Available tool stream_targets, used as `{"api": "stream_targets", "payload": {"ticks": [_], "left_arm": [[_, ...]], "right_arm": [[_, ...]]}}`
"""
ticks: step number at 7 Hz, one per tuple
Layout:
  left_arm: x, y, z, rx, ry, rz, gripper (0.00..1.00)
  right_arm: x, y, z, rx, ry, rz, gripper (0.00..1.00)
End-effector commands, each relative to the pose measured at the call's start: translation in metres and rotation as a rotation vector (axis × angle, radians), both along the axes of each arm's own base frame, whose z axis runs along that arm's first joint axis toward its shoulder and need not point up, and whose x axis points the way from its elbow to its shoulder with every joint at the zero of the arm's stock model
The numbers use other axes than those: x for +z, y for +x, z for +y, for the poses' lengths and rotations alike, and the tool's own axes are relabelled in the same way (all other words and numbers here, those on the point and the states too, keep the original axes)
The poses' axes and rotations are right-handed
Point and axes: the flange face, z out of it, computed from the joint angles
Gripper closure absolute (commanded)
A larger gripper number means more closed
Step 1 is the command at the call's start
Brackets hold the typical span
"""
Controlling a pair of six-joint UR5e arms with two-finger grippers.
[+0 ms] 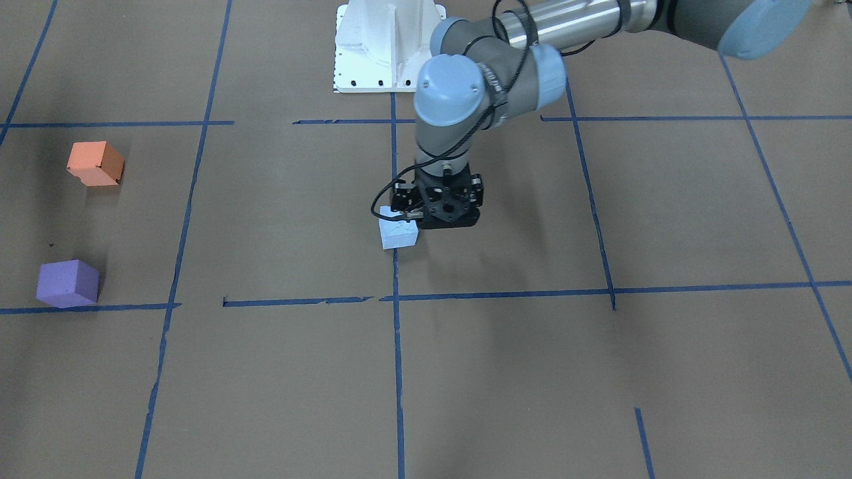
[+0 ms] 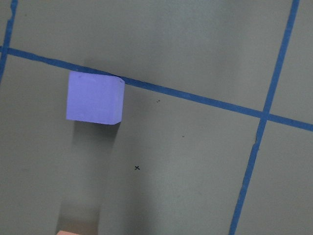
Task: Place blue block between orange and purple blocks
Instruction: 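Release the cube at center and withdraw the left arm while the right arm approaches, then move the right gripper over the light blue cube and grasp it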
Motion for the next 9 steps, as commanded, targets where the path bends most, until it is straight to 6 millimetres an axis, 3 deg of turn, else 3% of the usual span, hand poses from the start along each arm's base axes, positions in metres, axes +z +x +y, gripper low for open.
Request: {"api": "stream_targets", "payload": {"ticks": [1, 2, 4, 6, 7, 8, 9], "left_arm": [[0.044, -0.123, -0.025, 0.061, 0.087, -0.051, 0.00], [0.069, -0.157, -0.040, 0.089, 0.092, -0.054, 0.00], [0.154, -0.244, -0.045, 0.154, 0.131, -0.100, 0.00], [0.223, -0.360, -0.061, 0.199, 0.154, -0.075, 0.00], [0.261, -0.408, -0.052, 0.210, 0.163, -0.088, 0.00], [0.264, -0.423, -0.052, 0.193, 0.163, -0.090, 0.00], [0.264, -0.423, -0.051, 0.191, 0.161, -0.090, 0.00]], "right_arm": [[-0.045, -0.059, -0.018, -0.085, 0.070, -0.022, 0.00], [-0.086, -0.107, -0.026, -0.063, 0.044, -0.043, 0.00], [-0.186, -0.216, -0.029, 0.020, -0.042, -0.090, 0.00], [-0.264, -0.318, 0.001, 0.070, -0.074, -0.090, 0.00], [-0.305, -0.362, 0.009, 0.116, -0.101, -0.097, 0.00], [-0.333, -0.411, 0.017, 0.138, -0.129, -0.087, 0.00], [-0.359, -0.461, 0.019, 0.187, -0.122, -0.050, 0.00]]}}
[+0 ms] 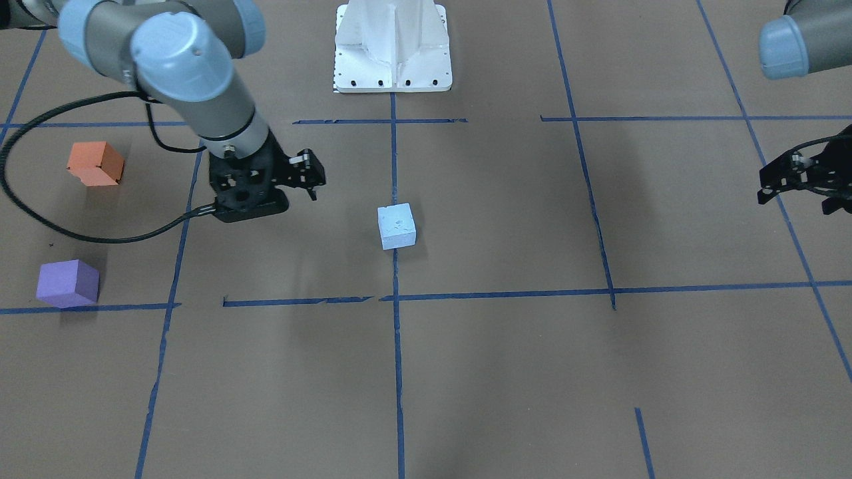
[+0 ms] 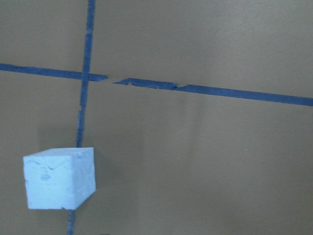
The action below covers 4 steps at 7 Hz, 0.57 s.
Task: Place blue block between orange and purple blocks
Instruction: 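Move the right gripper over the light blue cube and grasp it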
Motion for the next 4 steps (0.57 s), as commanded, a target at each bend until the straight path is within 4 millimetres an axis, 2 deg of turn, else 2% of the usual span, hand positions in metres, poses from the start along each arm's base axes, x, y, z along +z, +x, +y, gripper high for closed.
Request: {"api": "stream_targets", "payload": {"ticks": [1, 2, 3, 4], "left_arm": [[0.006, -0.012, 0.003, -0.009, 0.000, -0.001, 0.00], [0.006, -0.012, 0.006, -0.008, 0.000, 0.001, 0.00], [0.006, -0.013, 0.007, -0.009, -0.002, 0.000, 0.00], [0.007, -0.014, 0.008, -0.011, -0.002, -0.001, 0.00]], "right_arm": [[-0.045, -0.085, 0.015, 0.052, -0.023, 0.044, 0.00], [-0.041, -0.109, 0.015, 0.065, 0.015, 0.032, 0.00], [-0.026, -0.136, 0.007, 0.085, 0.019, 0.008, 0.00], [-0.022, -0.148, 0.008, 0.080, 0.025, 0.010, 0.00]]}}
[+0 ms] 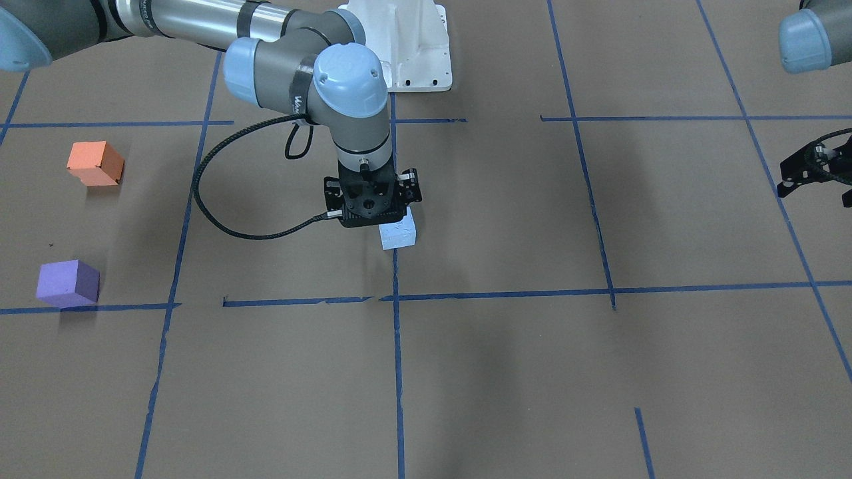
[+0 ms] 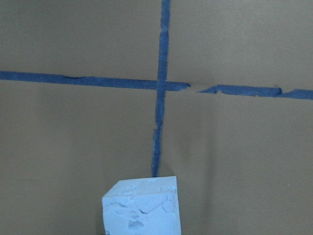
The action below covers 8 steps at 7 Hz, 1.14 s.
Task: Place blue block between orange and purple blocks
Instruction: 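Move the right gripper over the light blue cube and grasp it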
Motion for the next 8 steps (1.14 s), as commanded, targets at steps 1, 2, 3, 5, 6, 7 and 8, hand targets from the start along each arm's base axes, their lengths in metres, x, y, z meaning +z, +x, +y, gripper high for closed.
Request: {"api": "stream_targets", "payload": {"ticks": [1, 2, 3, 5, 6, 7, 8], "left_arm": [[0.000, -0.001, 0.001, -0.002, 0.000, -0.001, 0.00], [0.001, 0.000, 0.001, 0.000, -0.002, -0.001, 0.00], [0.002, 0.000, 0.001, 0.000, -0.003, -0.002, 0.00], [0.001, 0.000, 0.001, 0.000, -0.002, -0.001, 0.00], [0.002, 0.000, 0.001, 0.000, -0.003, -0.002, 0.00], [0.002, 0.000, 0.001, 0.000, -0.003, -0.002, 0.00], [0.001, -0.001, 0.001, -0.002, -0.002, -0.001, 0.00]], "right_arm": [[0.011, -0.029, 0.009, -0.009, 0.009, 0.001, 0.00], [0.016, -0.038, 0.015, -0.008, 0.020, 0.019, 0.00], [0.025, -0.049, 0.019, -0.012, 0.018, 0.041, 0.00], [0.036, -0.059, 0.022, -0.019, 0.018, 0.064, 0.00], [0.033, -0.058, 0.021, -0.020, 0.022, 0.062, 0.15], [0.025, -0.058, 0.020, -0.020, 0.021, 0.053, 0.70], [0.024, -0.057, 0.019, -0.015, 0.019, 0.052, 0.96]]}}
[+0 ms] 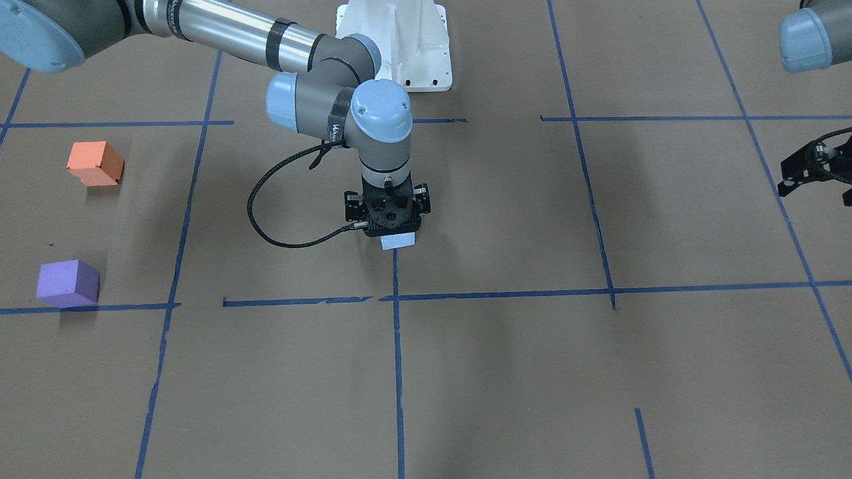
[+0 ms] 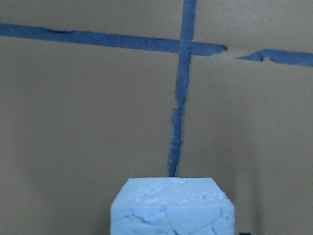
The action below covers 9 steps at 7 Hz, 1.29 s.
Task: Place blue block between orange and purple blocks
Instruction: 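Move the right gripper over the light blue cube and grasp it, then carry the light blue cube with the right gripper toward the purple cube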
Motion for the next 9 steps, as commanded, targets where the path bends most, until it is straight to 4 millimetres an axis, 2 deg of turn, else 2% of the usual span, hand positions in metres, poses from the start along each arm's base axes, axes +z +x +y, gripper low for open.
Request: {"api": "stream_targets", "payload": {"ticks": [1, 2, 3, 4, 5, 6, 7, 8, 9], "left_arm": [[0.000, 0.000, 0.000, 0.000, 0.001, 0.000, 0.00], [0.000, 0.000, 0.000, 0.000, 0.001, 0.000, 0.00], [-0.001, 0.000, 0.000, 0.000, 0.003, 0.001, 0.00], [0.001, 0.000, 0.000, 0.000, -0.002, 0.000, 0.00], [0.001, 0.000, 0.000, 0.000, -0.002, 0.000, 0.00], [0.001, 0.000, 0.000, 0.000, -0.002, 0.000, 0.00], [0.000, -0.001, 0.000, -0.001, 0.001, 0.002, 0.00], [-0.001, 0.000, 0.000, 0.001, 0.002, 0.002, 0.00], [0.005, -0.001, 0.003, -0.004, -0.012, -0.001, 0.00]], "right_arm": [[-0.002, 0.011, -0.014, 0.022, -0.003, -0.001, 0.96], [0.008, 0.033, -0.035, 0.052, -0.016, 0.002, 0.97], [0.033, 0.069, -0.054, 0.066, -0.045, -0.002, 0.98], [0.080, 0.136, -0.065, 0.073, -0.058, -0.008, 0.98], [0.119, 0.200, -0.061, 0.020, 0.006, -0.001, 0.98], [0.176, 0.263, -0.054, -0.033, 0.031, 0.024, 0.97], [0.238, 0.333, -0.049, -0.075, 0.033, 0.060, 0.96], [0.286, 0.400, -0.040, -0.092, 0.007, 0.046, 0.95], [0.330, 0.437, -0.015, -0.076, 0.011, 0.017, 0.93]]}}
